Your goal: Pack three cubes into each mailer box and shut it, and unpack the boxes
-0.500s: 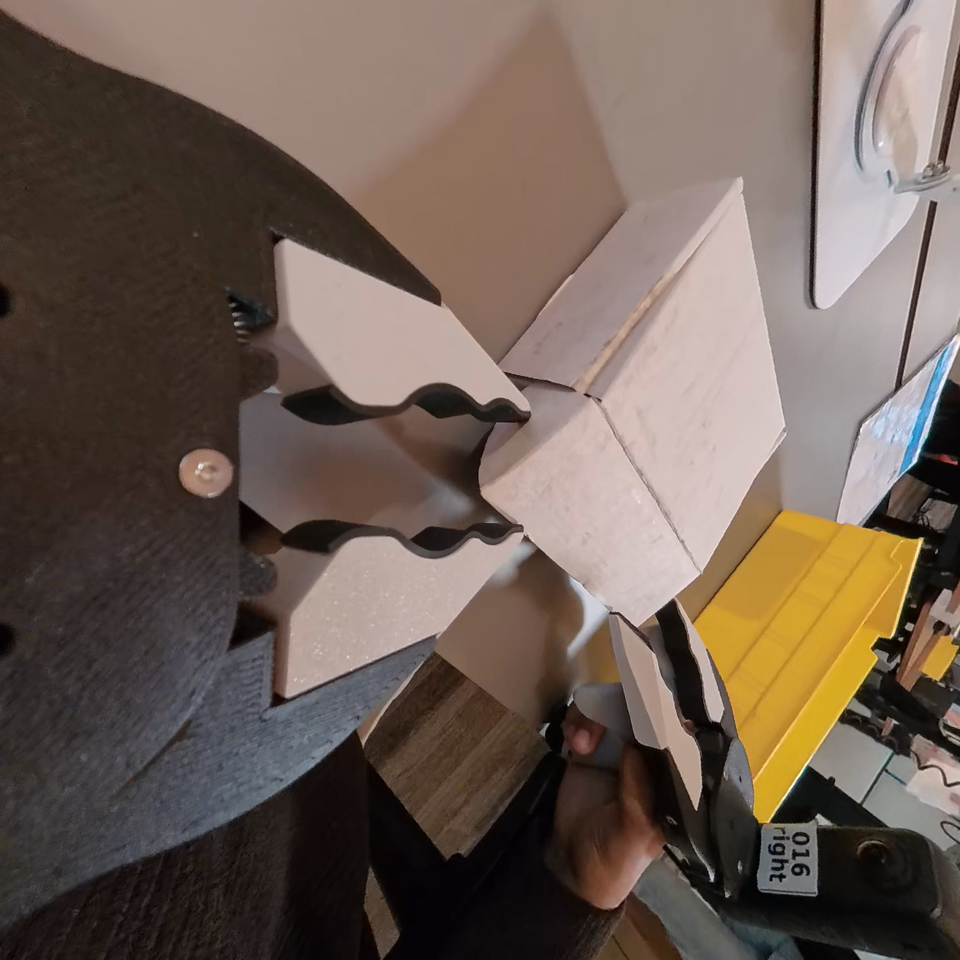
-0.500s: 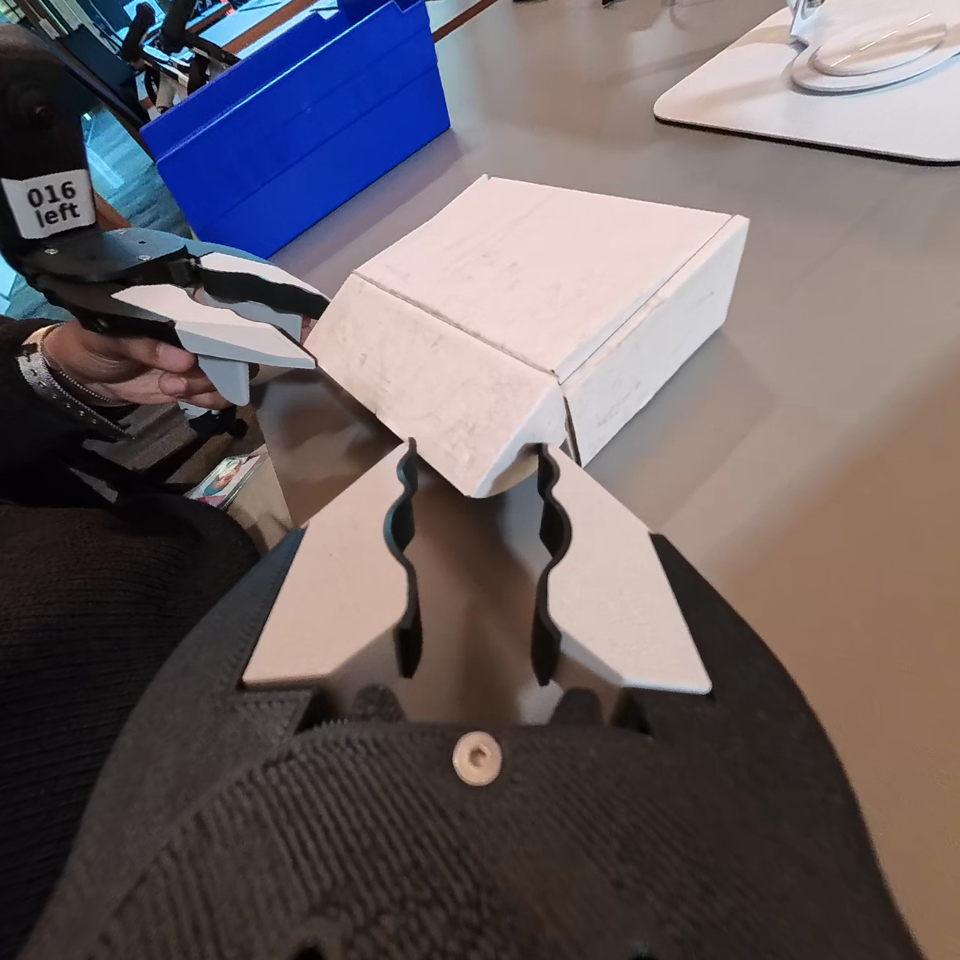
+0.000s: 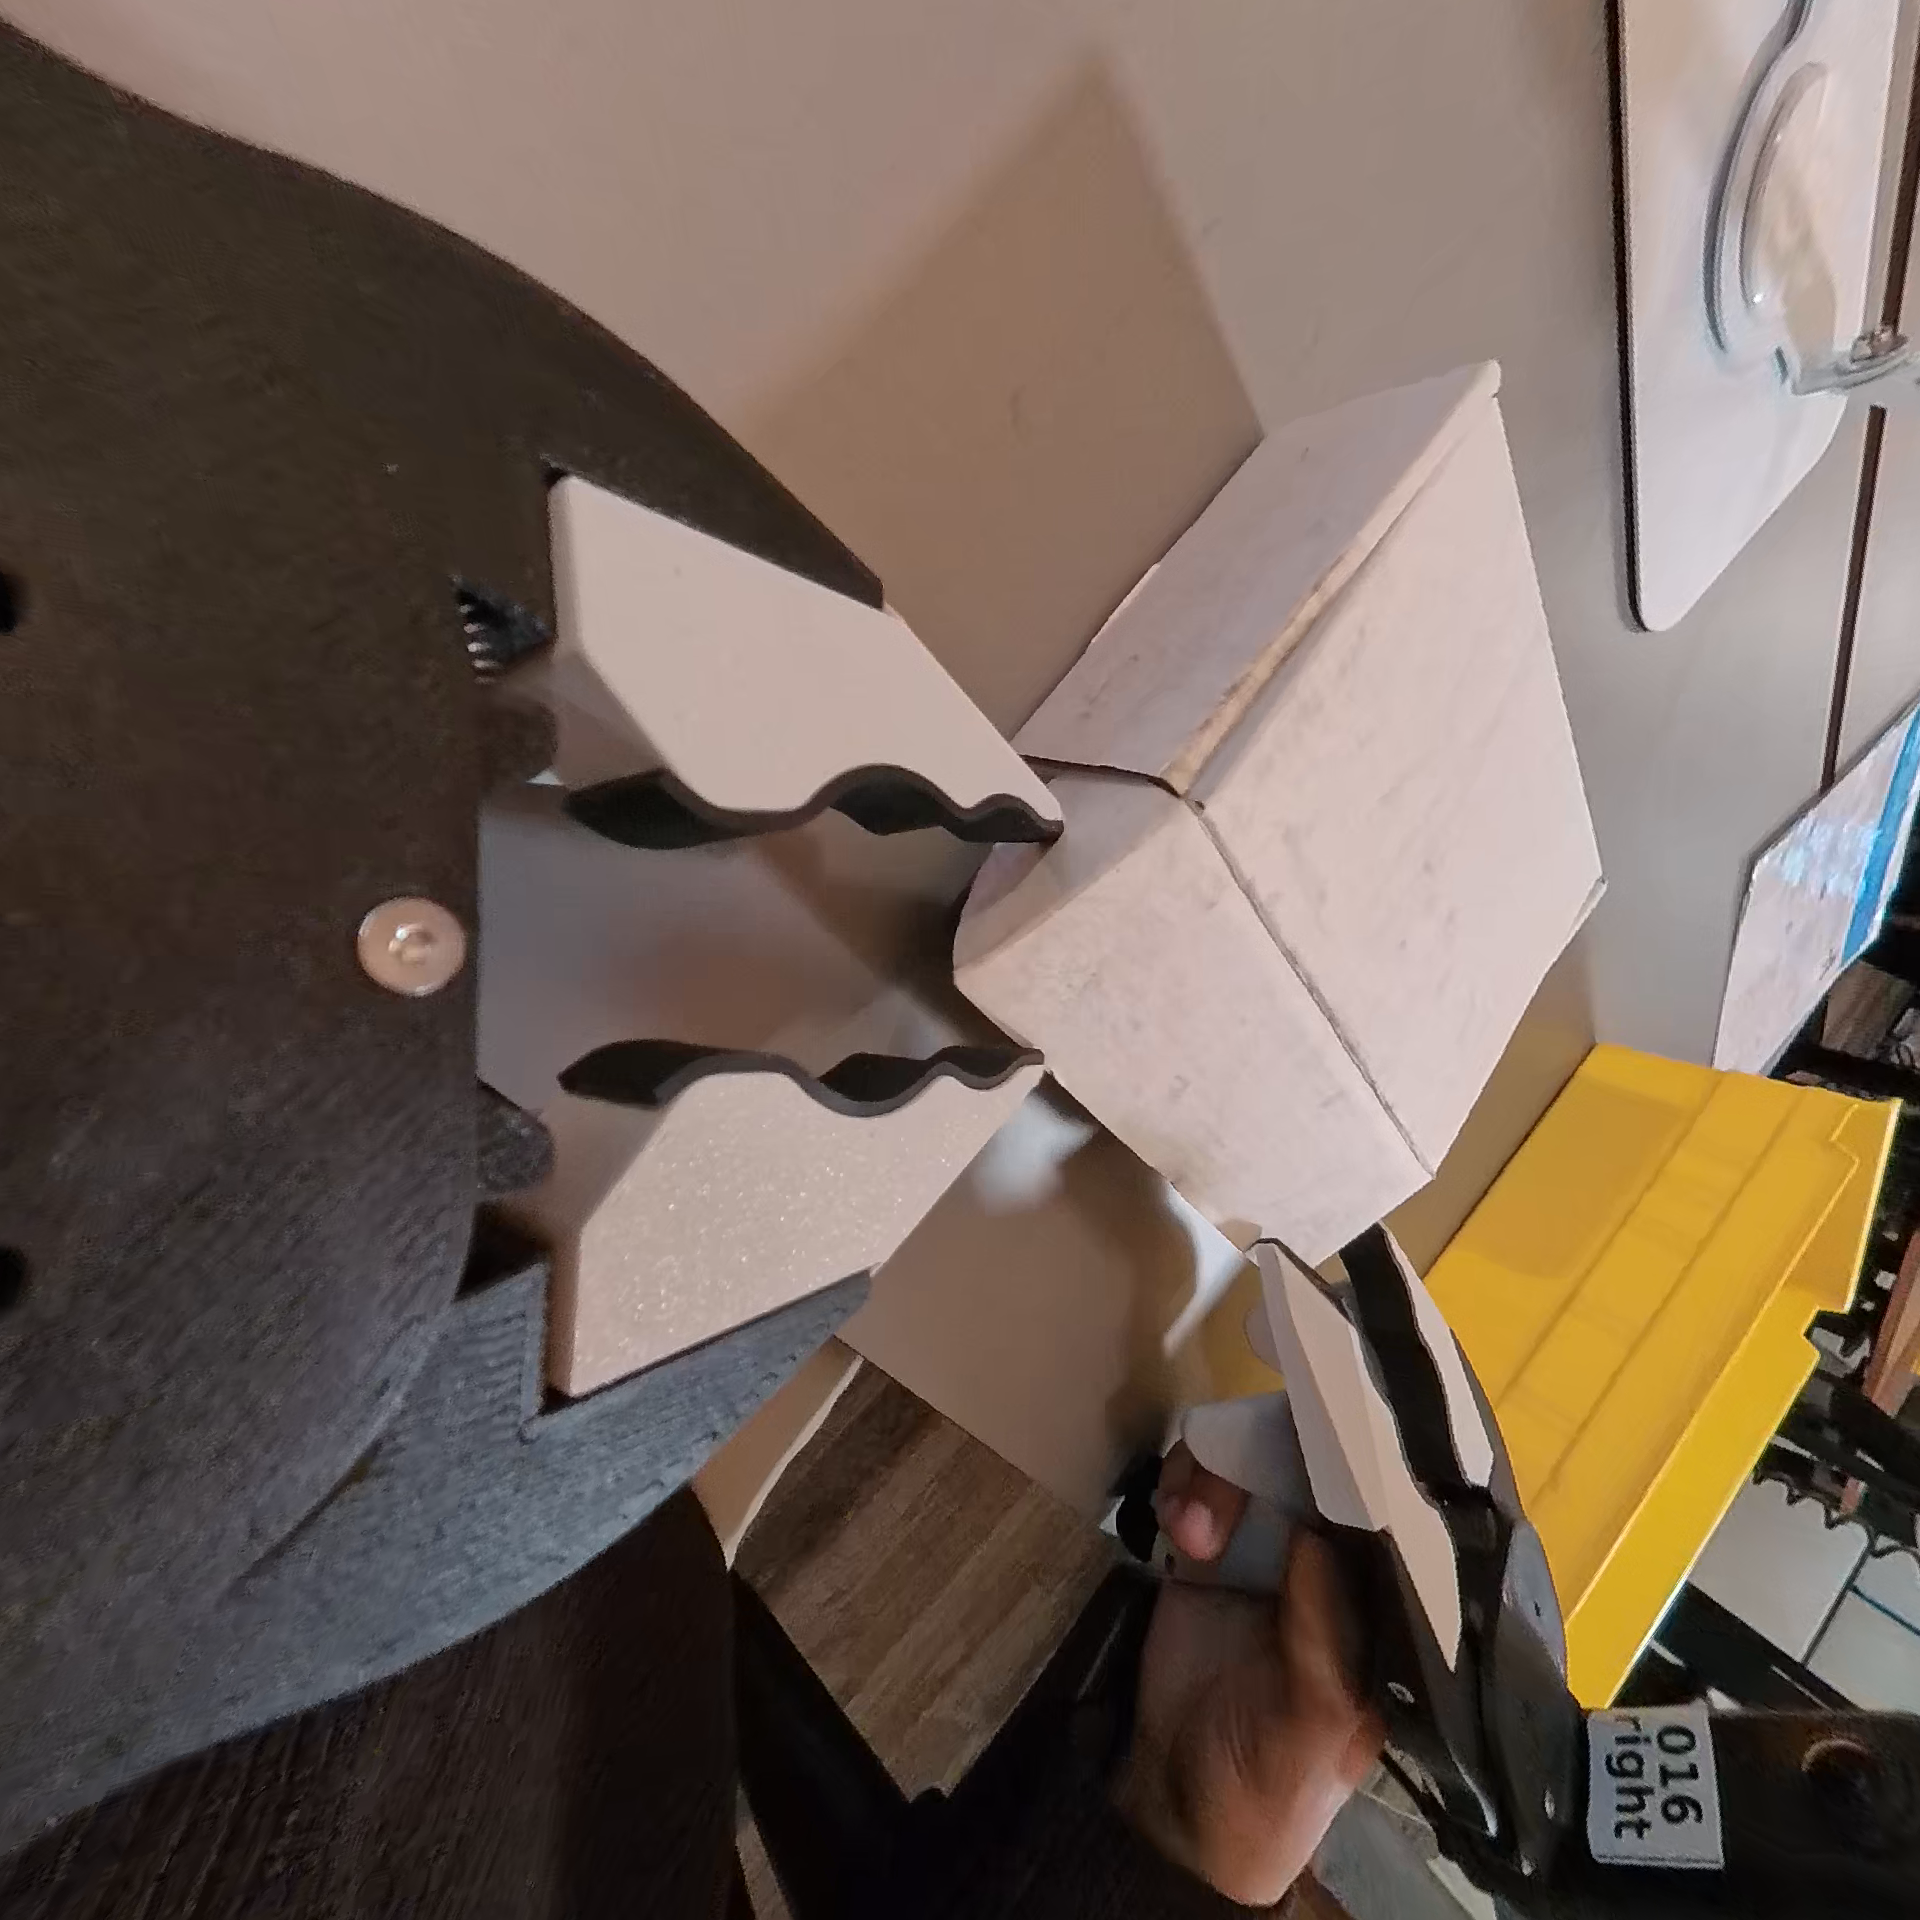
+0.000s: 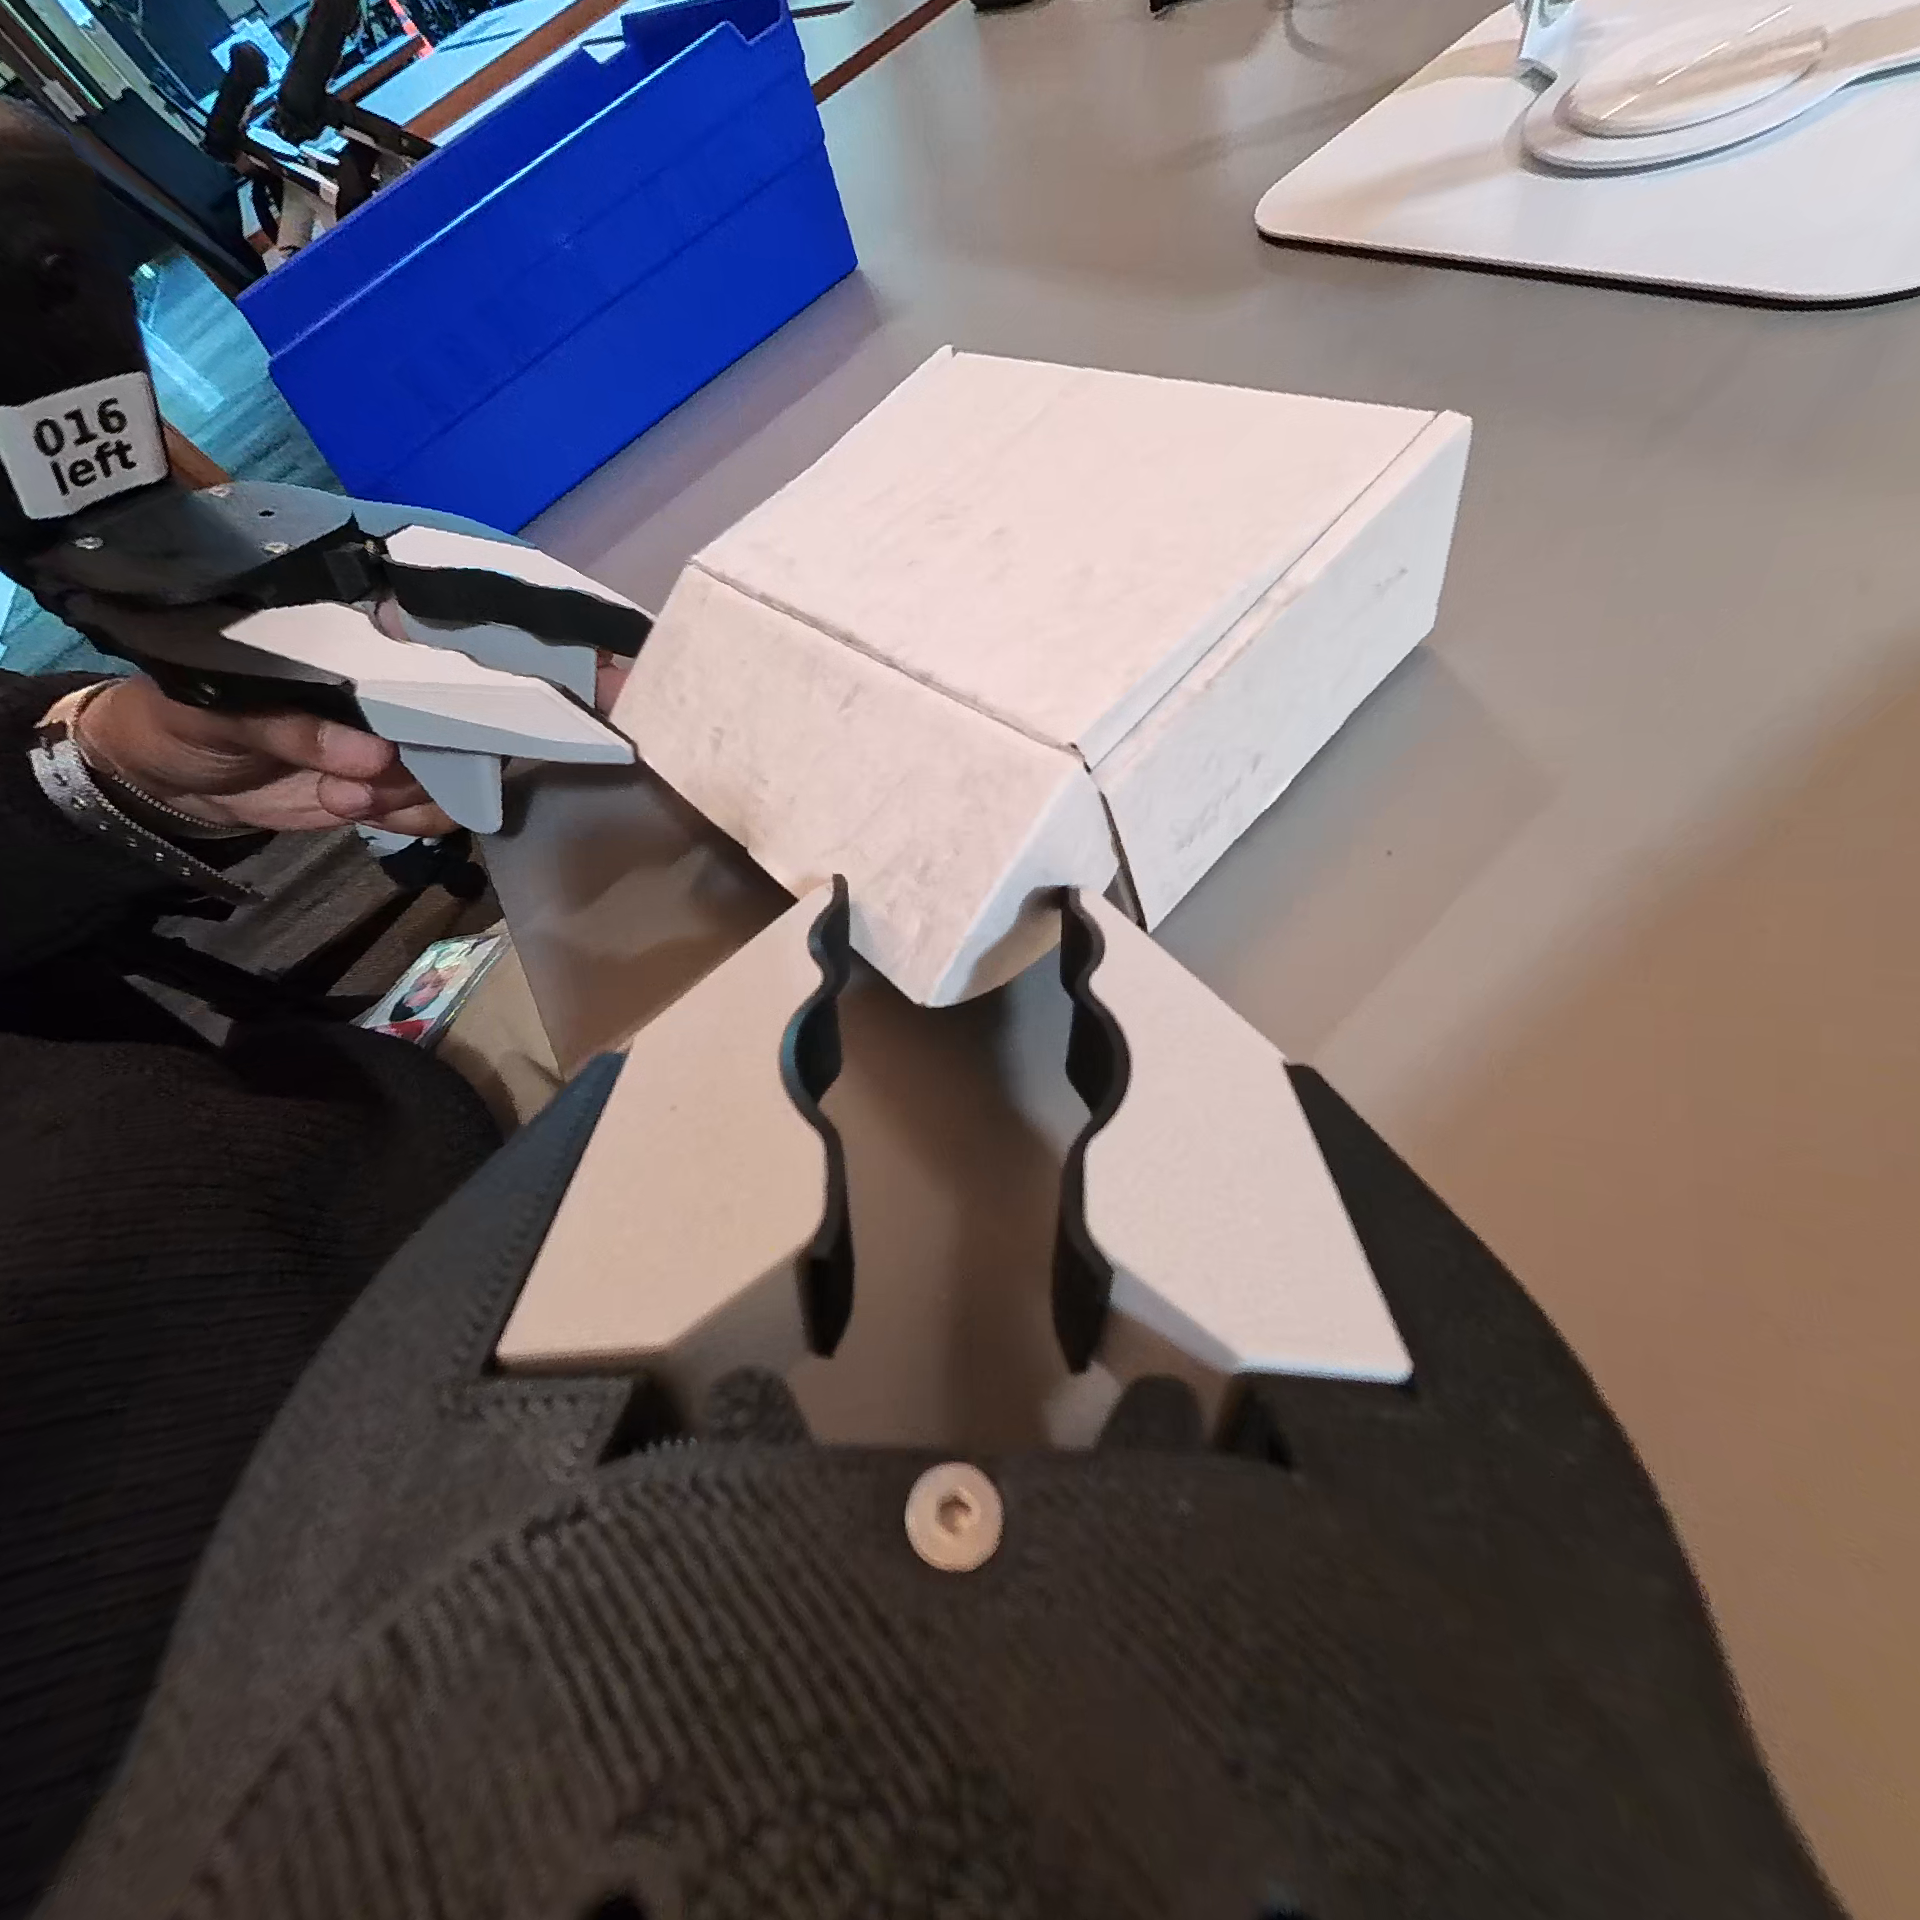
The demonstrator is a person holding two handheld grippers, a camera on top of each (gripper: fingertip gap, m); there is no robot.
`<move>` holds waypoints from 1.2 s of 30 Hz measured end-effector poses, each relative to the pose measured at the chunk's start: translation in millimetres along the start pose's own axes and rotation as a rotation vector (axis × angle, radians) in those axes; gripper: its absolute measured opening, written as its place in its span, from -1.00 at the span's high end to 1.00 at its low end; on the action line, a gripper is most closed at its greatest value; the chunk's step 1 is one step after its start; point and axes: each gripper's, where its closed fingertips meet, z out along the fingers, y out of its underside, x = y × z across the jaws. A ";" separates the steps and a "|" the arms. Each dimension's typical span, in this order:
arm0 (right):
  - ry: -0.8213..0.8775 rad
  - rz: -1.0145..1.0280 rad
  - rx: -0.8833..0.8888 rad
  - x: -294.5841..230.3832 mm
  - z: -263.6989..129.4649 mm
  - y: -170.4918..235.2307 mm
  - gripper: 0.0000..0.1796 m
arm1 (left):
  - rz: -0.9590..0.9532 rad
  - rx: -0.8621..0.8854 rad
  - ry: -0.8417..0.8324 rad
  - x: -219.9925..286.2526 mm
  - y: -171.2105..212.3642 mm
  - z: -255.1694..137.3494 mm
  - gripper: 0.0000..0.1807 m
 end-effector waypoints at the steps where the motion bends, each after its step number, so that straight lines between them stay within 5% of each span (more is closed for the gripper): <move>1: 0.004 -0.002 0.000 0.2 0.0 0.1 0.53 | 0.004 -0.002 -0.003 0.0 0.2 0.1 0.58; 7: 0.005 -0.048 0.012 -2.1 -4.2 -1.9 0.25 | 0.034 -0.009 -0.018 -1.1 -0.7 -3.7 0.57; 16: -0.040 0.019 0.049 11.7 -9.9 -9.7 0.05 | 0.000 0.006 0.015 -6.6 -9.0 -4.1 0.18; 21: -0.086 0.041 0.019 15.6 -3.1 -10.9 0.06 | -0.081 -0.093 0.093 -5.9 -1.9 6.1 0.03; 36: -0.148 -0.085 -0.150 2.4 13.3 8.6 0.18 | -0.120 -0.136 0.105 -19.8 -8.5 19.4 0.16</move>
